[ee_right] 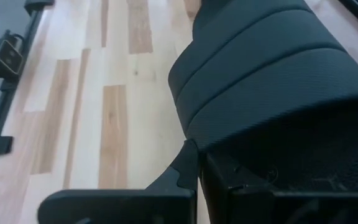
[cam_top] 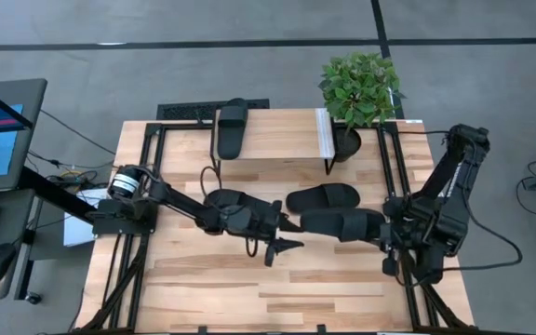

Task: Pick and place slides into the shelf
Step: Put the bottom black slide on the shelf

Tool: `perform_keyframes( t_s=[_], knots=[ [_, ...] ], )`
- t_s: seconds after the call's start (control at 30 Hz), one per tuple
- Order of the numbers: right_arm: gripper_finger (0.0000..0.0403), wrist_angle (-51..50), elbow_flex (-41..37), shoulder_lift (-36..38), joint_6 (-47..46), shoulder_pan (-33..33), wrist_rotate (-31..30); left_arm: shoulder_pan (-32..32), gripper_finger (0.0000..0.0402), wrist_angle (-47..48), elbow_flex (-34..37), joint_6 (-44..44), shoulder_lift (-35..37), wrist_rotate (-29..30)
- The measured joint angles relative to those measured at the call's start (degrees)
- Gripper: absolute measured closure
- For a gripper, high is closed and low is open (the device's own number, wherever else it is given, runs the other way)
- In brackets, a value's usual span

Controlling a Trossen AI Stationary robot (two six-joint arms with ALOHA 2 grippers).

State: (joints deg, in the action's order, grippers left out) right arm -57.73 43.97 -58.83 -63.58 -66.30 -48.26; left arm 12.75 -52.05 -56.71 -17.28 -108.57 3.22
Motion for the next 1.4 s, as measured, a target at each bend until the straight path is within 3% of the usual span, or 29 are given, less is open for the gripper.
perform_keyframes(
  t_s=[0.13,0.47,0.87,1.4],
  knots=[
    [0.0403,-2.1,0.0,0.0,-3.3,-1.6,-0.6,-1.5,0.0219,8.2,0.0,-0.1,3.0,-0.1],
    [0.0403,-1.7,0.0,0.0,-5.6,-3.9,-1.3,-3.3,0.0219,20.4,0.0,-0.2,4.5,6.8],
    [0.0403,-1.0,0.0,0.0,-3.1,-2.7,-1.8,-3.2,0.0219,17.7,0.0,-0.9,4.5,7.1],
    [0.0403,4.6,-0.1,0.0,7.6,0.5,-1.9,-3.1,0.0219,12.3,0.0,-3.9,4.5,5.0]
  ],
)
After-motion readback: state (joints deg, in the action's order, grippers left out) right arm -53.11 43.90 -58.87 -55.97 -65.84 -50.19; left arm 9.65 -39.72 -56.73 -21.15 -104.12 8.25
